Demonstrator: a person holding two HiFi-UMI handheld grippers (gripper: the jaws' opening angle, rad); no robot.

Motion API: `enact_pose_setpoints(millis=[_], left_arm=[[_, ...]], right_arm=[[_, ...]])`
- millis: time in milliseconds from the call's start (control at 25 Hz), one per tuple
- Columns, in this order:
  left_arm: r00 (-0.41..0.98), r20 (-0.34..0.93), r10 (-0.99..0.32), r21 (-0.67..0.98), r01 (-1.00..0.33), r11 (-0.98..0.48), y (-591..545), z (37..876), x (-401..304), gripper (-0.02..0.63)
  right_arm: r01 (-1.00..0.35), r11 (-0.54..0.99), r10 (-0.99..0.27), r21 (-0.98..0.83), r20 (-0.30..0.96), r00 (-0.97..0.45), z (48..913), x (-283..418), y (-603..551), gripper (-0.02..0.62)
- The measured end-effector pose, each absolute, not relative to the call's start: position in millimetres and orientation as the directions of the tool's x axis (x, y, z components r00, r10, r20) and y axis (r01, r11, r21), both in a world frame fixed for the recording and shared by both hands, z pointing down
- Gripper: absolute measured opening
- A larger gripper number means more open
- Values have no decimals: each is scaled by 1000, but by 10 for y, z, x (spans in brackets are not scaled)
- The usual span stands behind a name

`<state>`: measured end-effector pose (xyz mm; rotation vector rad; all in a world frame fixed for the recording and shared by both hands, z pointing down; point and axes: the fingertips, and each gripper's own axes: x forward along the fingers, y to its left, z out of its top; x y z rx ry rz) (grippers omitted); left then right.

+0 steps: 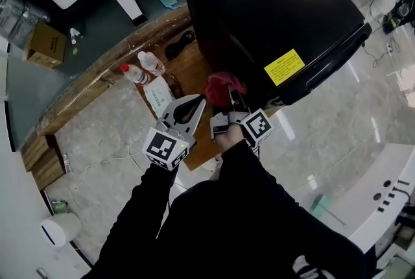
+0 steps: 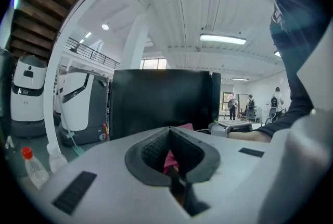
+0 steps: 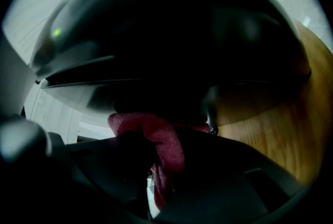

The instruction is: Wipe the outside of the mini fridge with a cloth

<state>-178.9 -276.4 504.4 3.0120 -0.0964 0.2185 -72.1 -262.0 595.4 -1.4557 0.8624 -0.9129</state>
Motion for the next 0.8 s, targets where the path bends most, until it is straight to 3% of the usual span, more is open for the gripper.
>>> enact_pose_setpoints(millis=[800], left_arm=[[930,368,0,297,-117,-948,-2752,6825,-1762,6]], right_arm=[[7,-234,-881,-972,215,421,7737,-671,-2669,64]])
